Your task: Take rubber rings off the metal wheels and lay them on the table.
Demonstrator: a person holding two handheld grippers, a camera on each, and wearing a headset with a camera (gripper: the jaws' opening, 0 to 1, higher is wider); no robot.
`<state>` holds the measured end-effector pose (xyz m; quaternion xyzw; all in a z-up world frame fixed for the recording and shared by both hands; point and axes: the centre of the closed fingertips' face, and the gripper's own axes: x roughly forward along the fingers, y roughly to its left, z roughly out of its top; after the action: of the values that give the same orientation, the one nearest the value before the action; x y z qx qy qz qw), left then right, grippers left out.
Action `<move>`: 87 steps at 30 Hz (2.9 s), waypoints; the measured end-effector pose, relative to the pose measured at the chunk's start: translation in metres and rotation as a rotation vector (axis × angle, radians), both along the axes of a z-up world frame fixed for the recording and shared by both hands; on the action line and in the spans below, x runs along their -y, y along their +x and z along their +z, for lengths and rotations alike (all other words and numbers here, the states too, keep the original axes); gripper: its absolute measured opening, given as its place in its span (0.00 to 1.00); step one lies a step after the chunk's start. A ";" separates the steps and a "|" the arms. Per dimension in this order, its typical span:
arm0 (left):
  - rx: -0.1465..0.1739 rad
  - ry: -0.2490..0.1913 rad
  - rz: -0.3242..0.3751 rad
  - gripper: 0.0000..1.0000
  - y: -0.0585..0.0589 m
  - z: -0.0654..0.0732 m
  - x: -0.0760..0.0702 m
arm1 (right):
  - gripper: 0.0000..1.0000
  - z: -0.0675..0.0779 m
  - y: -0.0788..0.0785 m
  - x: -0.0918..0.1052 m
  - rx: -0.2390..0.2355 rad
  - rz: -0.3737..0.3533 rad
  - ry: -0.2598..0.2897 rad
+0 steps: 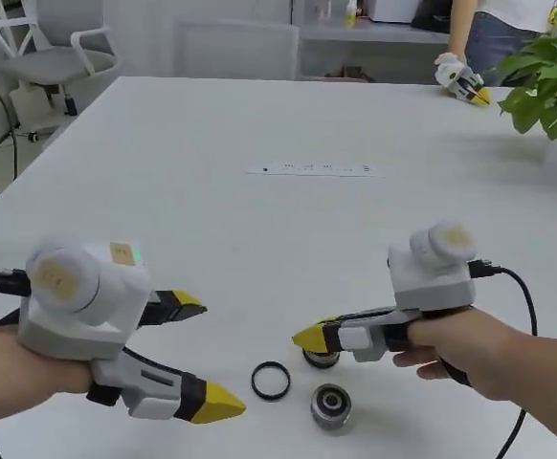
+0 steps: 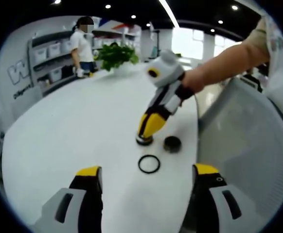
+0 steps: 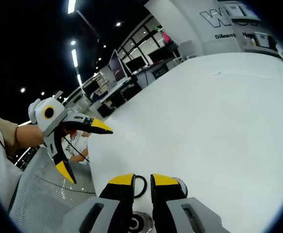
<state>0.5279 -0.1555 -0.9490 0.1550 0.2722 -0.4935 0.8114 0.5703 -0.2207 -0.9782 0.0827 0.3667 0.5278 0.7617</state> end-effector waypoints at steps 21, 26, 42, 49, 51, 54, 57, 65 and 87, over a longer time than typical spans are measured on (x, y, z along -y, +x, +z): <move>-0.025 0.008 -0.005 0.67 0.028 -0.014 0.022 | 0.17 -0.011 0.016 0.045 0.104 -0.014 -0.091; -0.031 0.009 -0.014 0.65 0.032 -0.019 0.030 | 0.21 -0.017 0.013 0.050 0.135 0.013 -0.117; -0.051 0.003 -0.027 0.57 0.038 -0.029 0.051 | 0.21 -0.036 0.007 0.049 0.230 0.105 -0.188; -0.054 -0.002 -0.037 0.53 0.040 -0.033 0.062 | 0.20 -0.040 0.004 0.046 0.258 0.138 -0.199; -0.058 -0.004 -0.041 0.53 0.040 -0.034 0.066 | 0.19 -0.042 0.003 0.046 0.265 0.149 -0.206; -0.060 -0.006 -0.044 0.51 0.041 -0.035 0.071 | 0.19 -0.043 0.002 0.045 0.278 0.161 -0.210; -0.065 -0.011 -0.046 0.50 0.042 -0.037 0.076 | 0.18 -0.043 0.003 0.044 0.289 0.164 -0.206; -0.071 -0.008 -0.056 0.45 0.044 -0.042 0.087 | 0.16 -0.044 0.004 0.041 0.322 0.180 -0.217; -0.068 0.028 -0.091 0.28 0.048 -0.052 0.103 | 0.16 -0.044 0.003 0.040 0.344 0.191 -0.226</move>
<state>0.5760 -0.2588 -1.0014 0.1616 0.2993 -0.5312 0.7760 0.5731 -0.2610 -1.0226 -0.1295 0.2943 0.5594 0.7640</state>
